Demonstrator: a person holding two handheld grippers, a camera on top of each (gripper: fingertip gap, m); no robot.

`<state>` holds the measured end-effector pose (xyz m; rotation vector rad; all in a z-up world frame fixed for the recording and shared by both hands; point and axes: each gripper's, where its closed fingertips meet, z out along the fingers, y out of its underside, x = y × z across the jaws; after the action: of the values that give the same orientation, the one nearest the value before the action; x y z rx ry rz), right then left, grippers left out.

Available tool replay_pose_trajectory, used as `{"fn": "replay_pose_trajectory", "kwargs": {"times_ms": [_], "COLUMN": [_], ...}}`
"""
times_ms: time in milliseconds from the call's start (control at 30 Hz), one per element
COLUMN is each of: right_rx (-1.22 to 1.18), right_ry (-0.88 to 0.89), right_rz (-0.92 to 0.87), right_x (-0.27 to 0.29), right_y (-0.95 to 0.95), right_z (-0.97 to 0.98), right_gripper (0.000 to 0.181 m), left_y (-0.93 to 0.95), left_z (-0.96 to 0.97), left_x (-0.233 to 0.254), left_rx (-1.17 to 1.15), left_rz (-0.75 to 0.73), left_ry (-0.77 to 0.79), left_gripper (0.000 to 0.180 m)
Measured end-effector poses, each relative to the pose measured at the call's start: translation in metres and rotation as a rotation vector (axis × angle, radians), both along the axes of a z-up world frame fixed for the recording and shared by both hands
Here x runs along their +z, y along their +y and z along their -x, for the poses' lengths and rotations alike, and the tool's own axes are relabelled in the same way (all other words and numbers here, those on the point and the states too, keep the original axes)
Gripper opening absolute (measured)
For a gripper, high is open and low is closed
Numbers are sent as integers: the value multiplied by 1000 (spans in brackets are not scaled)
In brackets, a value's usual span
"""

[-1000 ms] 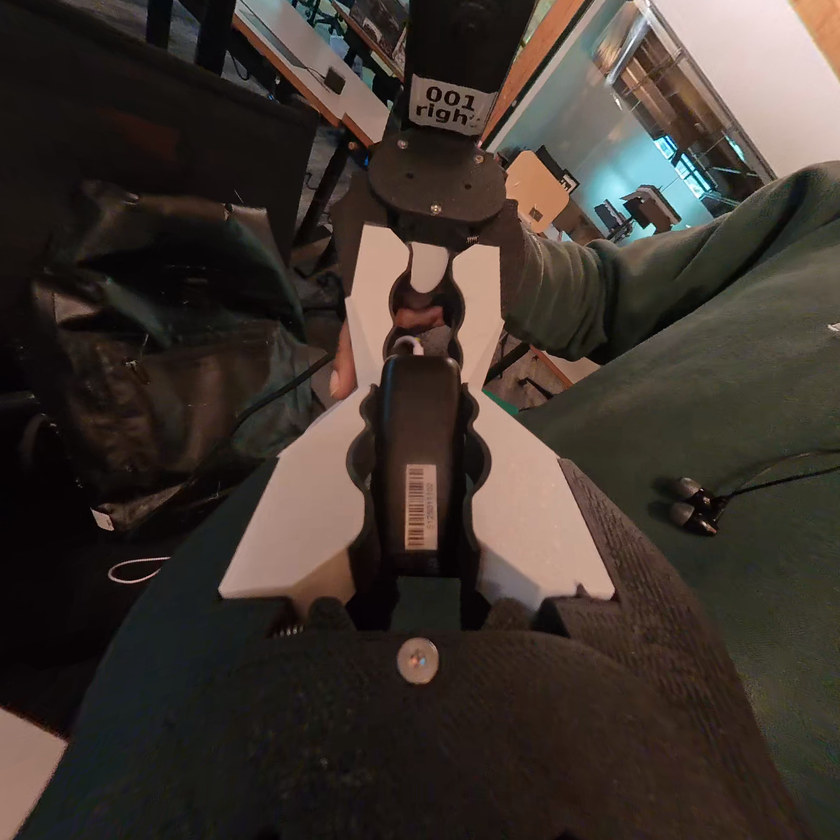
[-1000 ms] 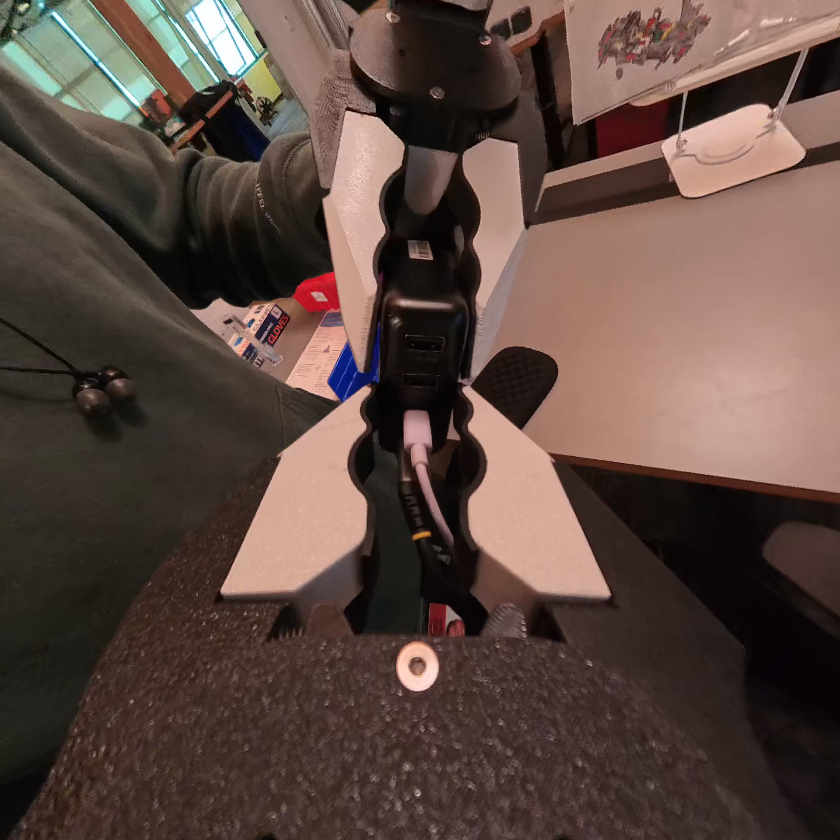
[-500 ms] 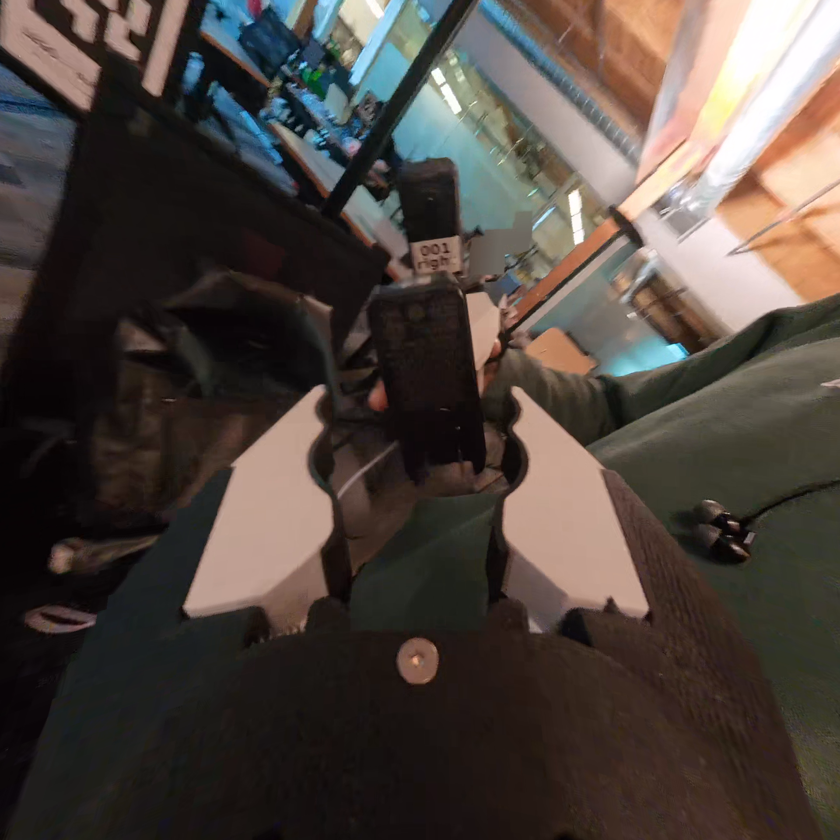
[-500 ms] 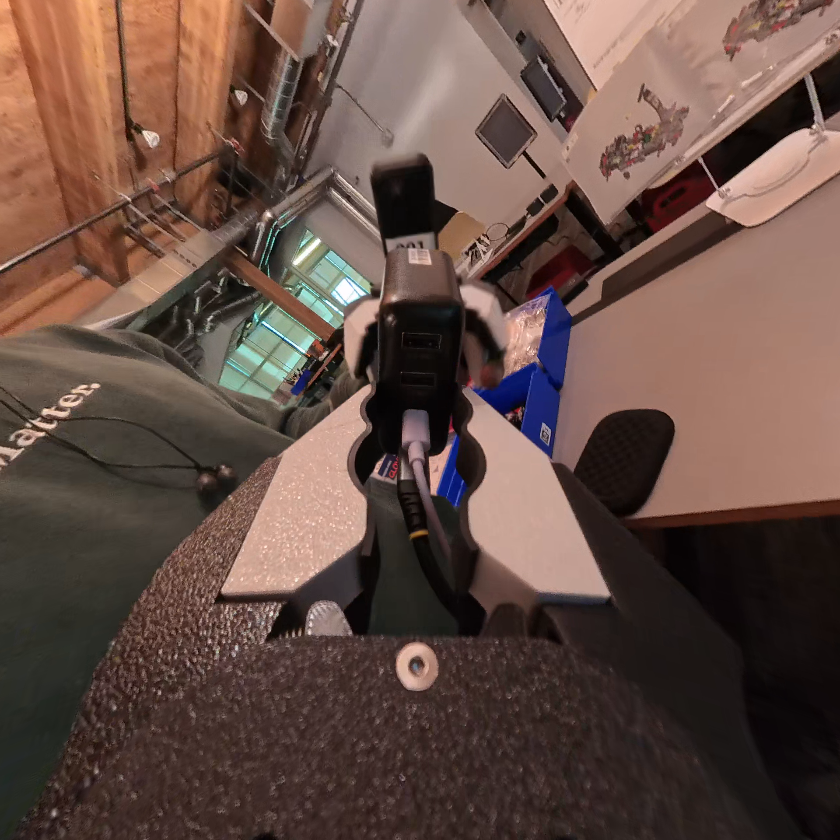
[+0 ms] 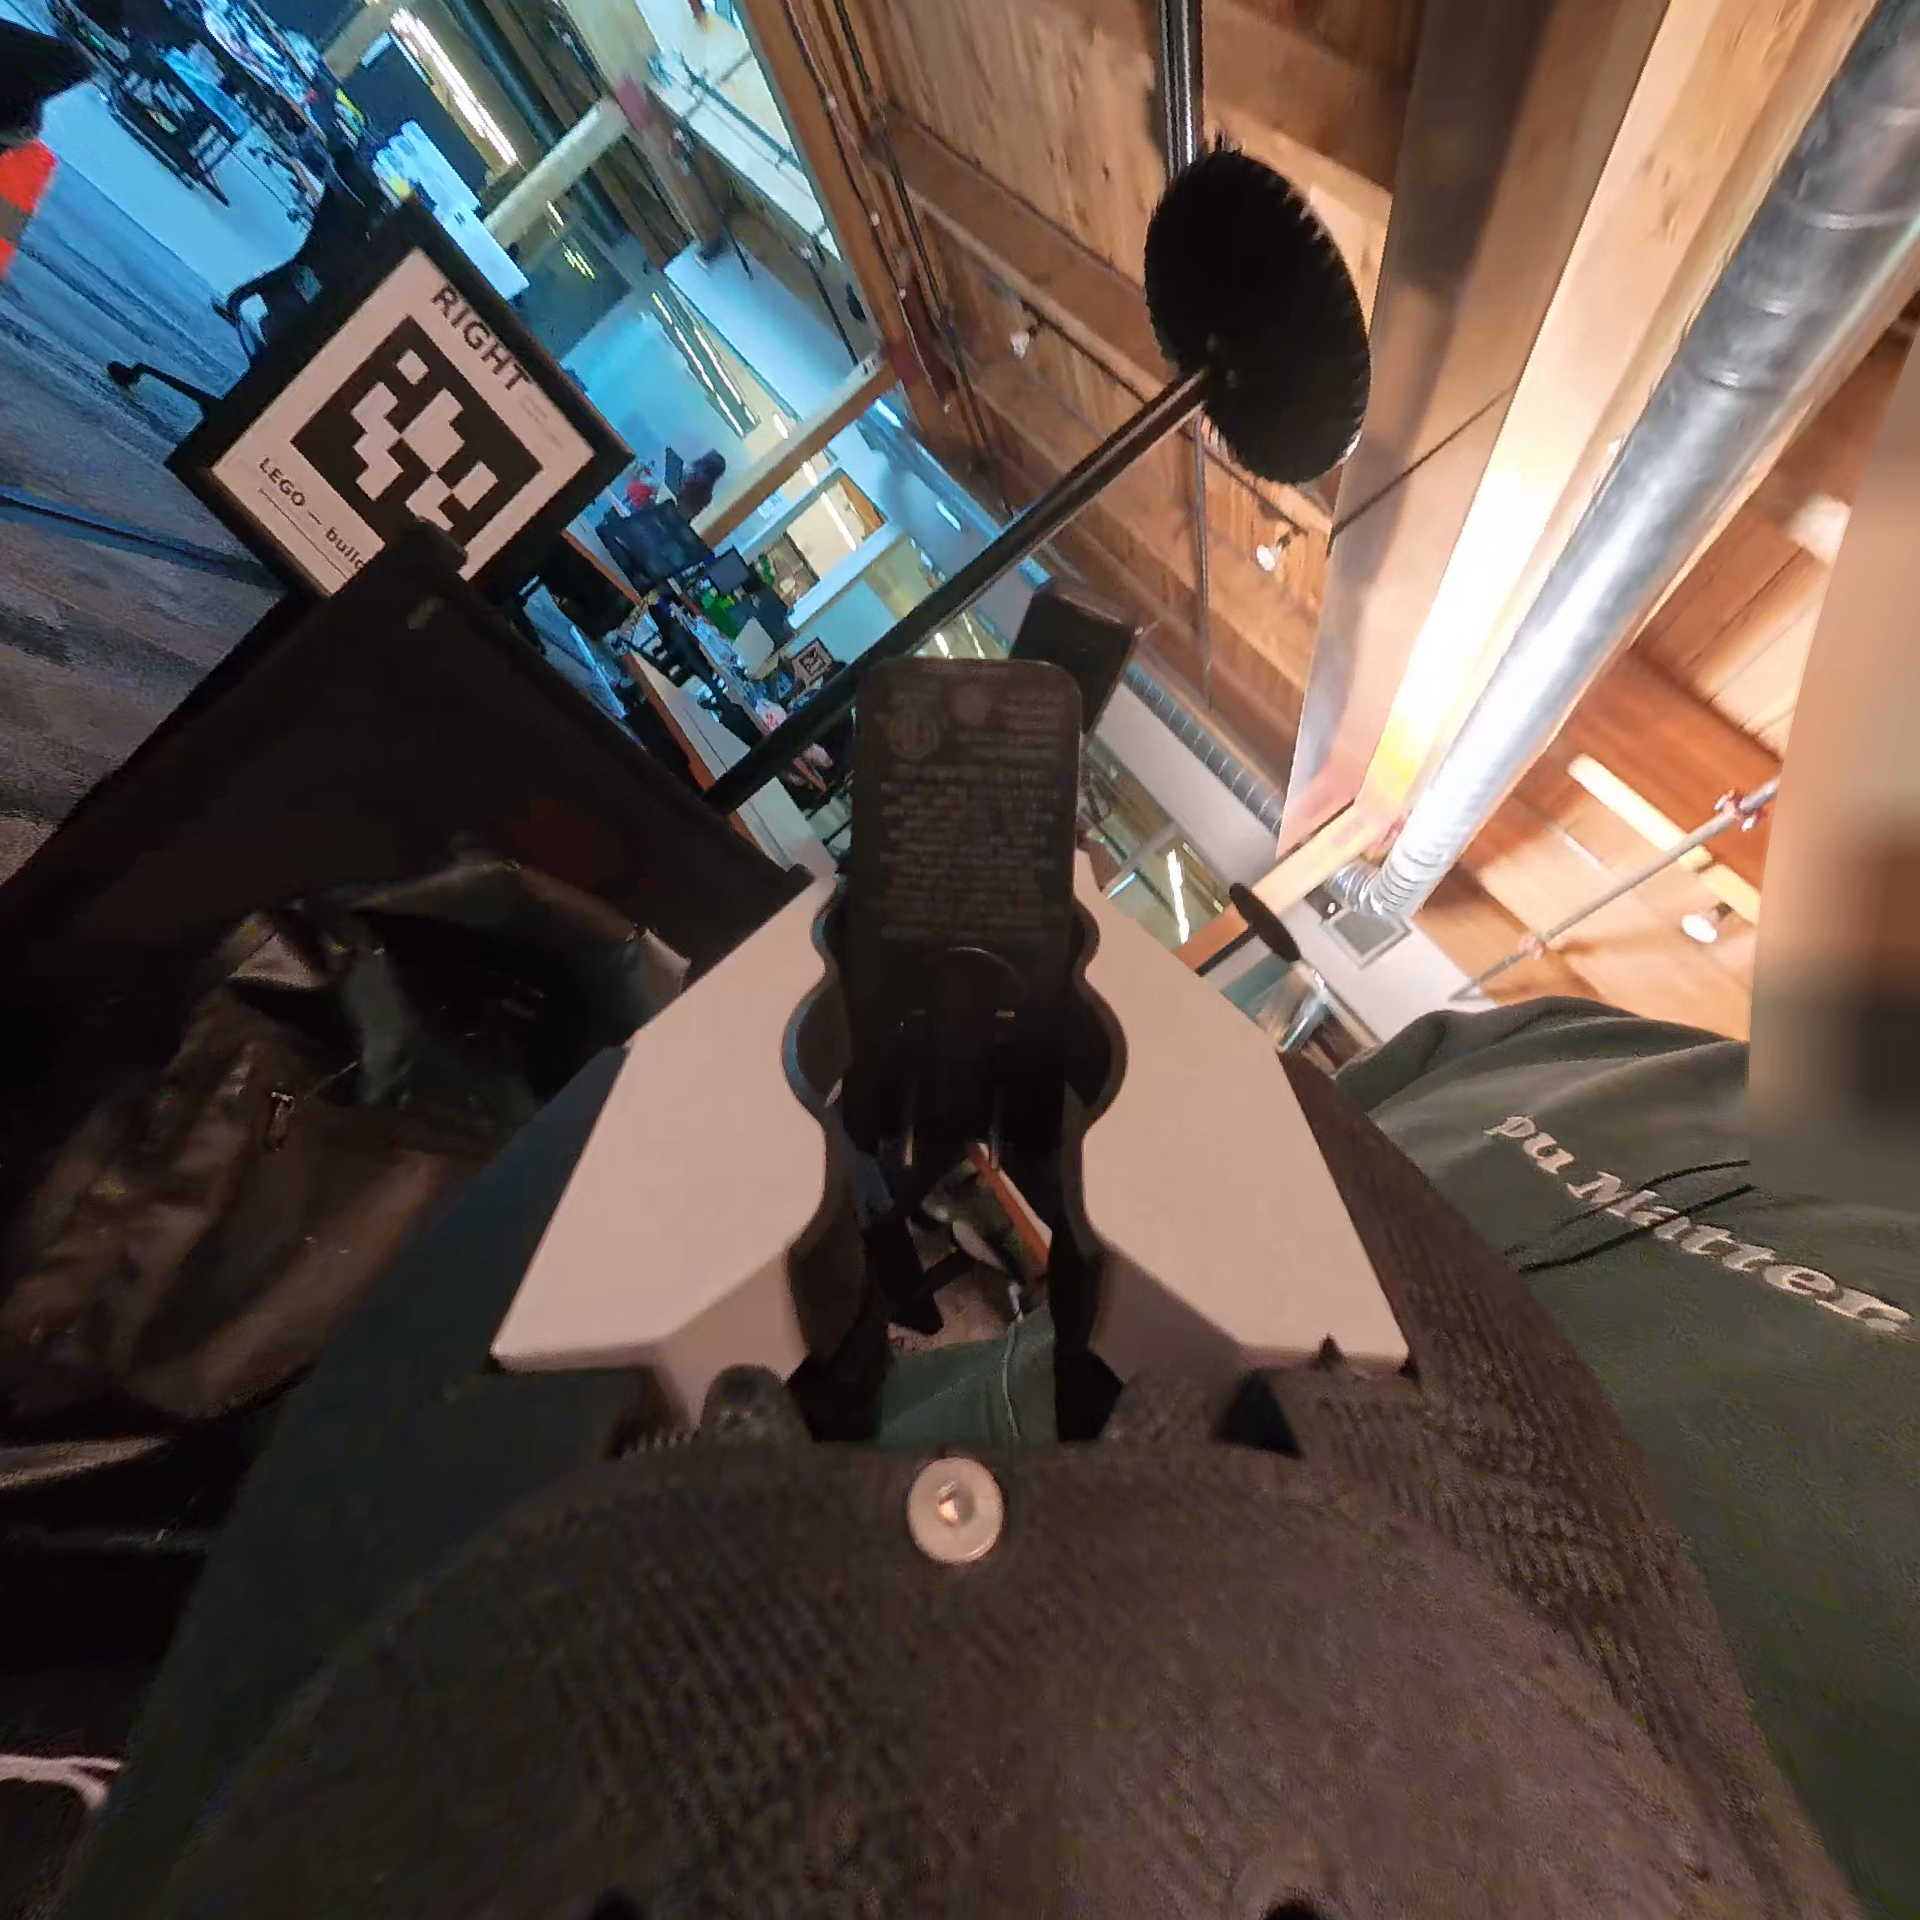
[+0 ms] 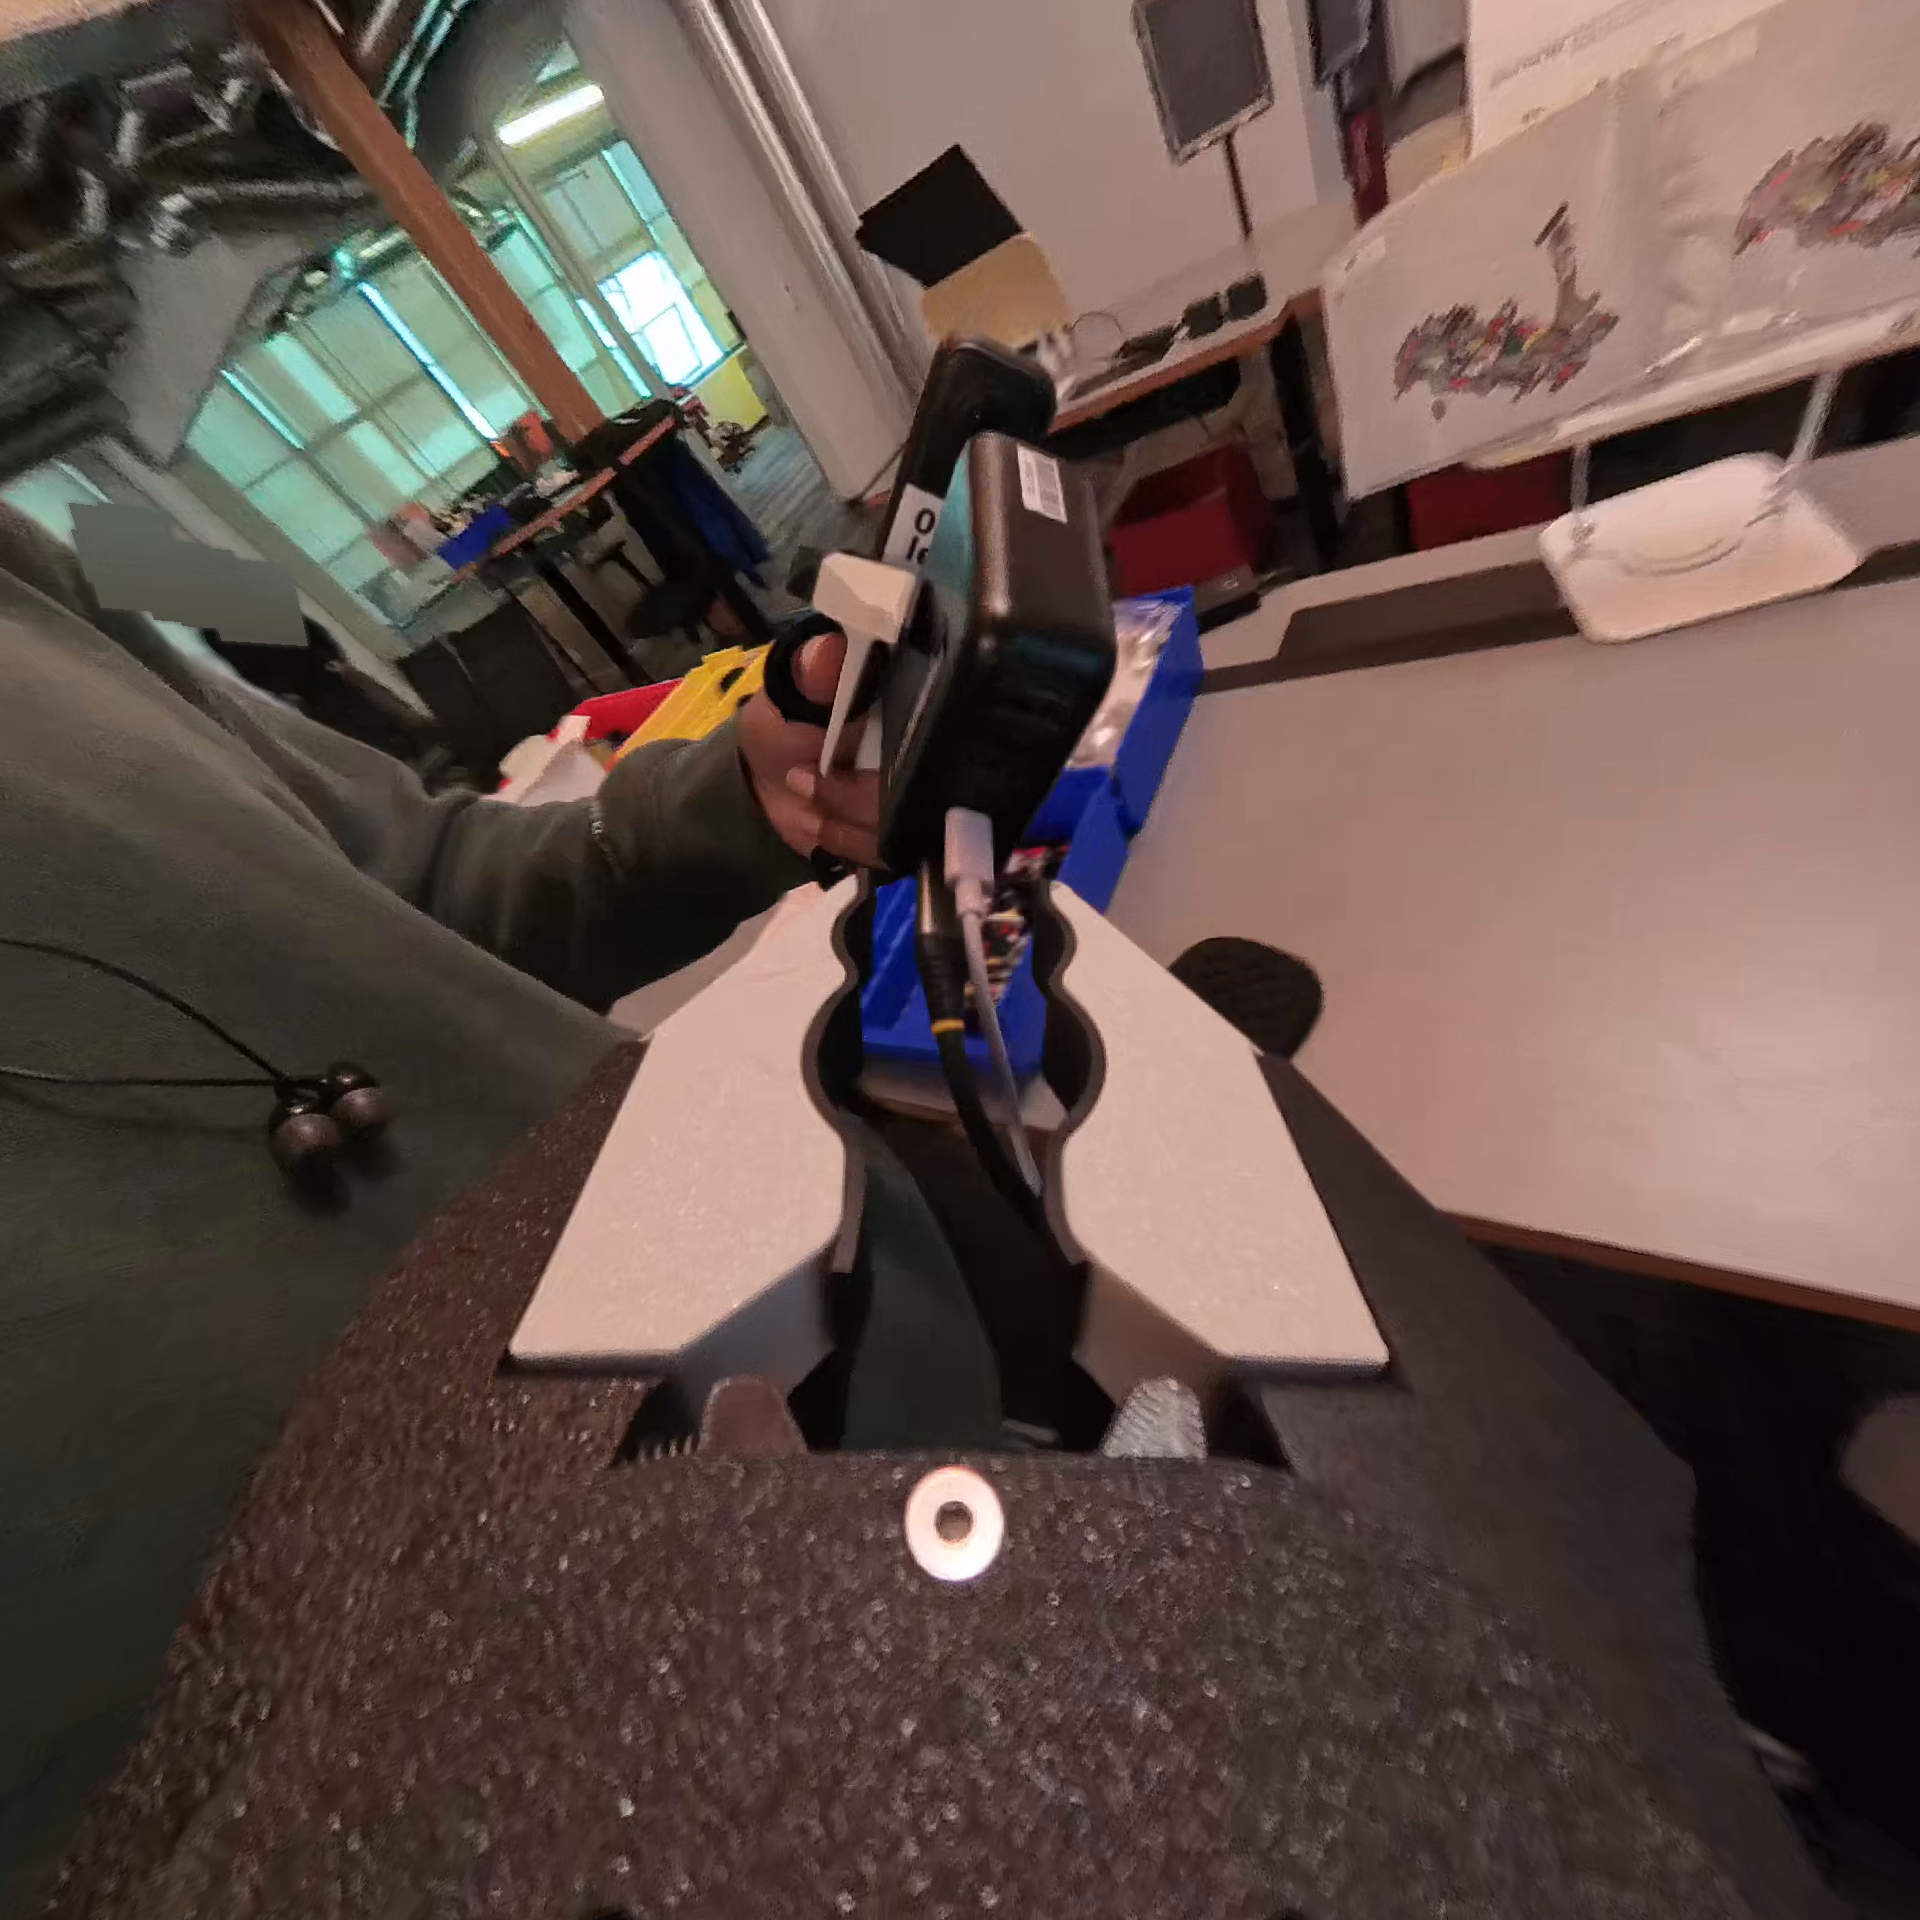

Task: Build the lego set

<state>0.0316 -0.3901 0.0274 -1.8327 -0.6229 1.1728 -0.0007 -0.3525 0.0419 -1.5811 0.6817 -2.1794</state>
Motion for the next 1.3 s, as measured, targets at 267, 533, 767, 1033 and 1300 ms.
{"fn": "replay_pose_trajectory", "kwargs": {"times_ms": [267, 533, 767, 1033, 1300], "right_rx": [129, 195, 347, 430, 406], "right_ry": [194, 153, -136, -63, 104], "right_rz": [176, 144, 33, -1, 217], "right_x": [-18, -8, 13, -44, -147], "right_y": [16, 86, 172, 258, 320], "right_z": [46, 83, 126, 174, 179], "right_gripper": [18, 7, 7, 7, 8], "left_y": [13, 74, 149, 237, 311], "left_z": [31, 65, 103, 153, 240], "left_x": [-9, 5, 13, -45, -135], "left_rx": [83, 145, 115, 188, 452], "left_rz": [-3, -129, -430, -310, -54], "left_ry": [-6, -19, 157, 160, 167], "left_gripper": [36, 36, 40, 40, 39]}}
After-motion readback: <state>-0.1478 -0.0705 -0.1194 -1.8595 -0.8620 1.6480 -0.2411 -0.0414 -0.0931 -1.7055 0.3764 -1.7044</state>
